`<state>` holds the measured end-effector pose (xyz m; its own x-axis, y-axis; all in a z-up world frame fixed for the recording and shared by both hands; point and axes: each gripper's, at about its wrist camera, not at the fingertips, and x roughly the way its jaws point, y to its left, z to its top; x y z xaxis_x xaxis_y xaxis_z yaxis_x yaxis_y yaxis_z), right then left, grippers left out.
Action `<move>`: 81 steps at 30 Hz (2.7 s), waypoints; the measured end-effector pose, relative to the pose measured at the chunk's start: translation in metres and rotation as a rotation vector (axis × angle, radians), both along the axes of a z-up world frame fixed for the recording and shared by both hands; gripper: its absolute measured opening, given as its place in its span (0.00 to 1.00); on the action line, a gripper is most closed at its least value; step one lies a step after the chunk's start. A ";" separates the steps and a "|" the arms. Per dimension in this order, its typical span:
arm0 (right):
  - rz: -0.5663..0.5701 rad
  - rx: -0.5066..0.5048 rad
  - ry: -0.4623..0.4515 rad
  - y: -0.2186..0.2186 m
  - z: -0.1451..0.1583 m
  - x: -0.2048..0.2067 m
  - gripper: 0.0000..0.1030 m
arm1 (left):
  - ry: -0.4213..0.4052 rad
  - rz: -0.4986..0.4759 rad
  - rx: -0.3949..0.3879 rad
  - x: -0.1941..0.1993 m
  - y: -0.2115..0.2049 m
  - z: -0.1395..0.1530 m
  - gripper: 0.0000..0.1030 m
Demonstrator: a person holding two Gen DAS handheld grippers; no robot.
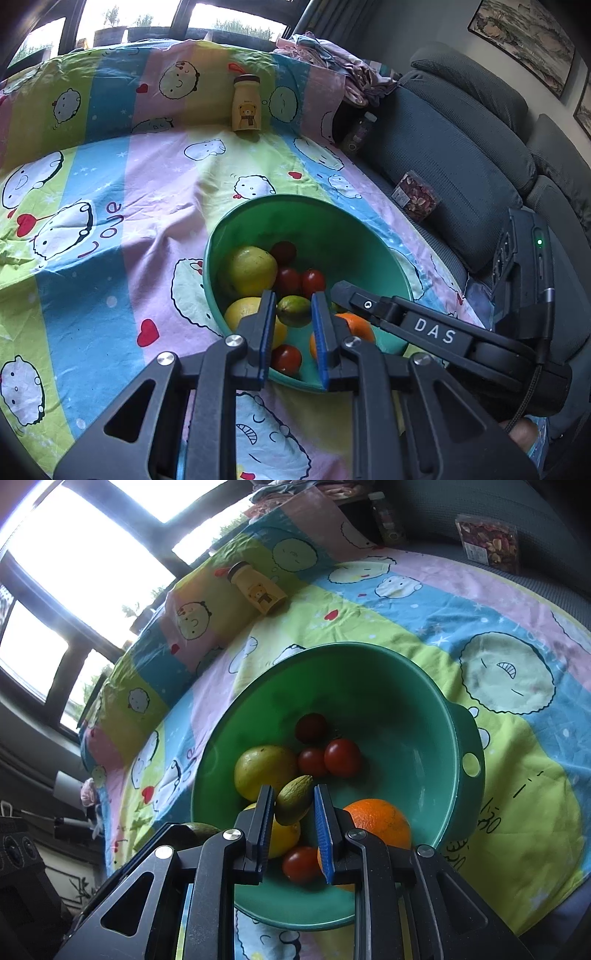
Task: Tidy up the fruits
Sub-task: 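Carry both green olives into the green basin, then open both grippers to drop the olives into the basin, then move both tools back to the remaining green olives, then close both grippers around another green olive each, then carry both olives over the green basin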
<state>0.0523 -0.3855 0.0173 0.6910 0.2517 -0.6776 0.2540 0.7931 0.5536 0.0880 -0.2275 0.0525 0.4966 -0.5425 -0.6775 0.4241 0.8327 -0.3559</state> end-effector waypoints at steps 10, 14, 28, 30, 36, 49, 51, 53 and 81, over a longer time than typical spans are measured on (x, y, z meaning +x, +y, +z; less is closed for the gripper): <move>0.023 -0.015 -0.025 0.007 0.012 -0.013 0.40 | -0.016 0.031 0.003 -0.018 0.020 0.012 0.54; 0.093 -0.013 -0.049 0.021 0.020 -0.021 0.40 | 0.005 0.094 0.038 -0.033 0.051 0.010 0.62; 0.423 -0.093 0.023 0.137 -0.004 -0.036 0.40 | 0.185 0.282 0.040 -0.072 0.148 -0.056 0.58; 0.439 -0.081 0.061 0.146 -0.015 -0.027 0.40 | 0.201 0.275 0.028 -0.071 0.147 -0.065 0.54; 0.440 -0.131 0.135 0.163 -0.039 -0.012 0.39 | 0.245 0.257 -0.005 -0.063 0.143 -0.080 0.43; 0.455 -0.154 0.184 0.173 -0.058 0.000 0.25 | 0.253 0.232 -0.010 -0.056 0.133 -0.089 0.18; 0.461 -0.170 0.174 0.176 -0.057 -0.001 0.24 | 0.243 0.231 -0.008 -0.056 0.132 -0.090 0.19; 0.455 -0.181 0.168 0.178 -0.057 -0.002 0.24 | 0.238 0.230 -0.002 -0.056 0.131 -0.089 0.19; -0.035 -0.057 -0.096 0.012 0.026 -0.018 0.24 | -0.067 0.060 0.041 -0.008 0.010 0.019 0.17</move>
